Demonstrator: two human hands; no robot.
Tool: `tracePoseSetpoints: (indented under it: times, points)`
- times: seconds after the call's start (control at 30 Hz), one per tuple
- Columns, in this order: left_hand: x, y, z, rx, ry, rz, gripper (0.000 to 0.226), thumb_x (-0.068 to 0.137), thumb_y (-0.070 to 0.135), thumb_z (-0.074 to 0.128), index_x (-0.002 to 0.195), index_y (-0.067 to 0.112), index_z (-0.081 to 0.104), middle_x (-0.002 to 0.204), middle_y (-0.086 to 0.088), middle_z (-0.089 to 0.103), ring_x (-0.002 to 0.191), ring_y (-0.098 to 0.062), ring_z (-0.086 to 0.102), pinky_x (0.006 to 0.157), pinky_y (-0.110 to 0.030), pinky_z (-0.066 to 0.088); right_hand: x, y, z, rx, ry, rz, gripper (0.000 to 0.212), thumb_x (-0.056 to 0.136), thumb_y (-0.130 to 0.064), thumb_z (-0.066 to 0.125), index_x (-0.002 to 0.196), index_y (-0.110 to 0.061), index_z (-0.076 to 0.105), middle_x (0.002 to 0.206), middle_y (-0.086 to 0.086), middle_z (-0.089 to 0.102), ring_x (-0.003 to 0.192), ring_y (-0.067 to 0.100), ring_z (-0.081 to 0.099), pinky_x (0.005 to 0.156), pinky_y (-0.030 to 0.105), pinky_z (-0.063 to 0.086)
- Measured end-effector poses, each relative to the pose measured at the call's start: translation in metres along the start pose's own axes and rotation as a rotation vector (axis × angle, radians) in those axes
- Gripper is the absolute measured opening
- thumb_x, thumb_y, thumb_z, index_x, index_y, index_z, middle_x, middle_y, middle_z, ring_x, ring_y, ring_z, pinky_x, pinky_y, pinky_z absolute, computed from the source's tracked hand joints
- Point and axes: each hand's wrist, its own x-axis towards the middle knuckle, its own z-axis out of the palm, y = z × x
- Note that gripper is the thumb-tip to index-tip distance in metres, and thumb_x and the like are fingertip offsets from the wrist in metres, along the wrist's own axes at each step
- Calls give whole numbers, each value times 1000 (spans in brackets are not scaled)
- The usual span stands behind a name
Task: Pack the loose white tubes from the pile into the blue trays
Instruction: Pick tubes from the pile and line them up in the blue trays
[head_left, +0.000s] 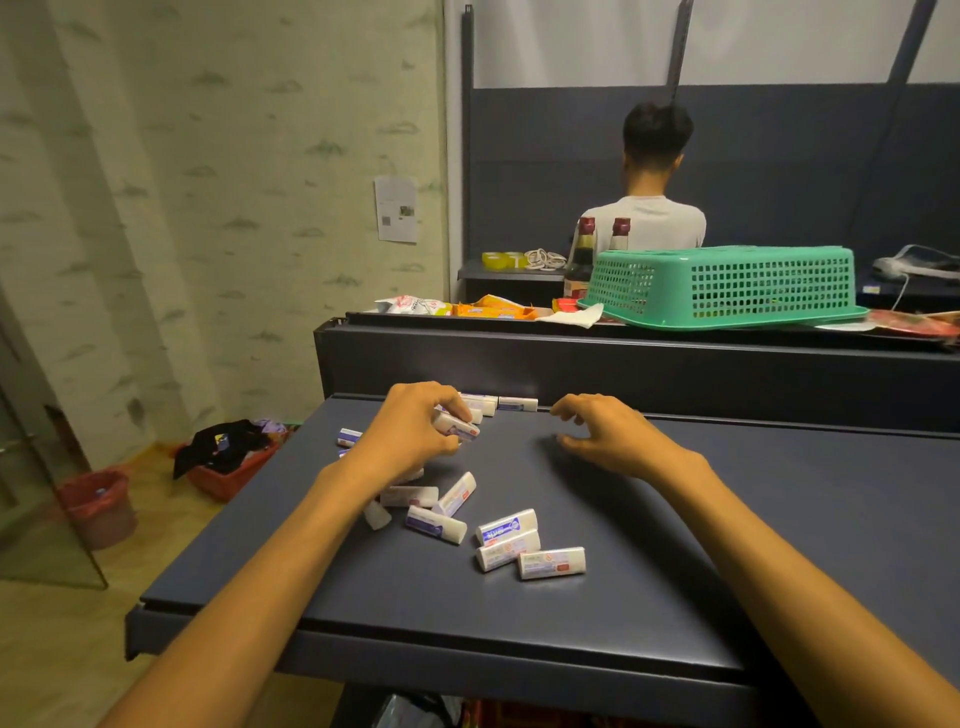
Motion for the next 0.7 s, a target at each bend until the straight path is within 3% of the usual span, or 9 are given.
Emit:
tracePoseSetpoints:
  times: [0.13,0.3,0.47,0.7]
  points:
    - [15,-13,0,-33,50,58,25,72,9,79,90,22,71,98,4,67,82,-11,60,71,-14,46,27,1,7,-43,7,10,37,90,-31,63,125,-23,54,123,1,58,107,21,56,90,36,49]
    - [34,-27,0,-61,64,155,22,76,13,77,96,21,72,96,5,71,83,-8,64,70,-9,47,57,3,14,-96,11,28,30,90,-30,62,118,-22,55,115,2,58,99,22,56,82,35,49]
    - [45,-42,2,-45,56,188,26,78,20,77,103,23,70,101,5,71,87,-8,65,77,-23,56,75,6,29,-109,-45,69,32,92,-34,59,121,-22,53,117,3,59,101,23,56,84,38,50]
    - [48,-49,2,-72,53,220,25,79,22,77,103,21,70,101,5,71,87,-8,66,73,-17,54,83,6,36,-43,23,109,16,95,-31,57,104,-17,57,108,6,61,93,23,57,79,39,51]
